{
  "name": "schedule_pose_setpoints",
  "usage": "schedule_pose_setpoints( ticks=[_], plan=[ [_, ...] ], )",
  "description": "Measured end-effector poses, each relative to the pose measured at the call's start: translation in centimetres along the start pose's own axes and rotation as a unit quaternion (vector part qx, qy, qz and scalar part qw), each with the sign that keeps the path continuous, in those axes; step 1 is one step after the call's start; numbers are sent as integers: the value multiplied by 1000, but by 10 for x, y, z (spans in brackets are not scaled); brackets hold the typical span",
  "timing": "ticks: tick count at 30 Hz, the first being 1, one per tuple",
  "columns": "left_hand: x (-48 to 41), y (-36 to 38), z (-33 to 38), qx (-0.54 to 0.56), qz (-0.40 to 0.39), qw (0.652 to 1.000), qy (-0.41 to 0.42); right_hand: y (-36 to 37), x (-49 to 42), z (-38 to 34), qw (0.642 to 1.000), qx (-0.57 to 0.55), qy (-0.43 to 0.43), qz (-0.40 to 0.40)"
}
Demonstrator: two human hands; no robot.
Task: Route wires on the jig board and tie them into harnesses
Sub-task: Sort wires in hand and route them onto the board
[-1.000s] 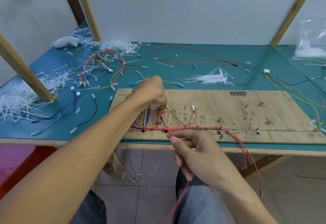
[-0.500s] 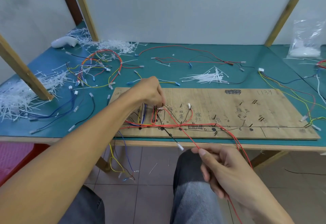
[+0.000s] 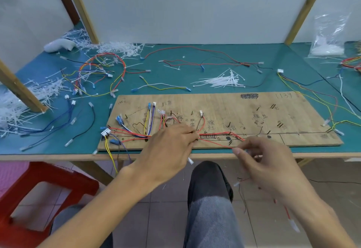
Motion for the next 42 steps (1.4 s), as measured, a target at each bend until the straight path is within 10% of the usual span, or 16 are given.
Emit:
schedule_pose_setpoints(
  ticks=[9, 27, 33, 42],
  plan=[
    [9, 14, 10, -73, -13, 996, -42, -36, -50, -22, 978, 183, -58, 85],
    [3, 14, 9, -66, -36, 994, -73, 14, 63, 8, 922, 351, 127, -103],
    [3, 15, 10, -64, -32, 995, -73, -18, 32, -42, 931, 354, 26, 81],
    [5, 16, 12, -73, -27, 995, -69, 6, -37, -30, 960, 236, -66, 132]
  ],
)
Point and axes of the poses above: each hand's wrist, its own x-axis away from the middle knuckle, its own y-axis out of the palm, z = x × y, the point moved 9 cm from there along -x, towards the middle knuckle, and after that the axes turned 14 degrees about -z, right-handed, at the moved point
